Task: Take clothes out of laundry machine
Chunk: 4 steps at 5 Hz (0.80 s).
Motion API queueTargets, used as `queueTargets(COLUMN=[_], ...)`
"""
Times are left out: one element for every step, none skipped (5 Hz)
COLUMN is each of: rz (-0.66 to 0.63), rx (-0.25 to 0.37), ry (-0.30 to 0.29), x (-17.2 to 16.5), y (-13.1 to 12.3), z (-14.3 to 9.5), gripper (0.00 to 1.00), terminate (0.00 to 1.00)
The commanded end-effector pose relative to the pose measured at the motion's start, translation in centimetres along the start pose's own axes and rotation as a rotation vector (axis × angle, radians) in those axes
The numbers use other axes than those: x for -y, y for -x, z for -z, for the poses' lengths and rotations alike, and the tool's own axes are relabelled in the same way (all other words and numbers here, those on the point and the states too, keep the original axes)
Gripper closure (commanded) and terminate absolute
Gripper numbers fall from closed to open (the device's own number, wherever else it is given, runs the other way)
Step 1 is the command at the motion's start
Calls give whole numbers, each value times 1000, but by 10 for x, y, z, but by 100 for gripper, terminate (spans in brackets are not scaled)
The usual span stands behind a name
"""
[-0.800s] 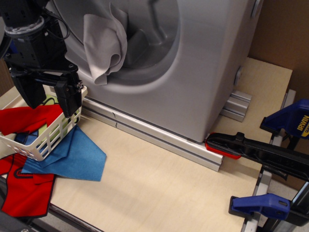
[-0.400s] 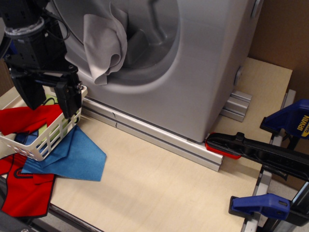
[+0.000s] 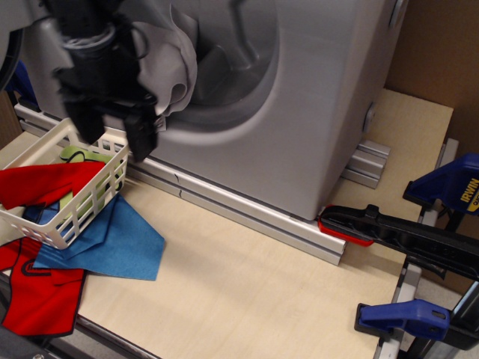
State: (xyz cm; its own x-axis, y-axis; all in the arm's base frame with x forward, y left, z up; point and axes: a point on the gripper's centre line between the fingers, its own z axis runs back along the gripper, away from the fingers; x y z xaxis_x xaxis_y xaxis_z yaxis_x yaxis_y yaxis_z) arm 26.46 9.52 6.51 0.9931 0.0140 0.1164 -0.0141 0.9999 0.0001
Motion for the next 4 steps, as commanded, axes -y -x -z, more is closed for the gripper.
queueTargets(rz=[7,3,-21,-41], rx=[170,261,305,238], ry=[-113,-68,-32,-51], x=[-19,-21,-17,-15], y=[-69,-96,-121,-138], z=[-32,-39,-37,-21], gripper=[0,0,0,0], terminate=[0,0,0,0])
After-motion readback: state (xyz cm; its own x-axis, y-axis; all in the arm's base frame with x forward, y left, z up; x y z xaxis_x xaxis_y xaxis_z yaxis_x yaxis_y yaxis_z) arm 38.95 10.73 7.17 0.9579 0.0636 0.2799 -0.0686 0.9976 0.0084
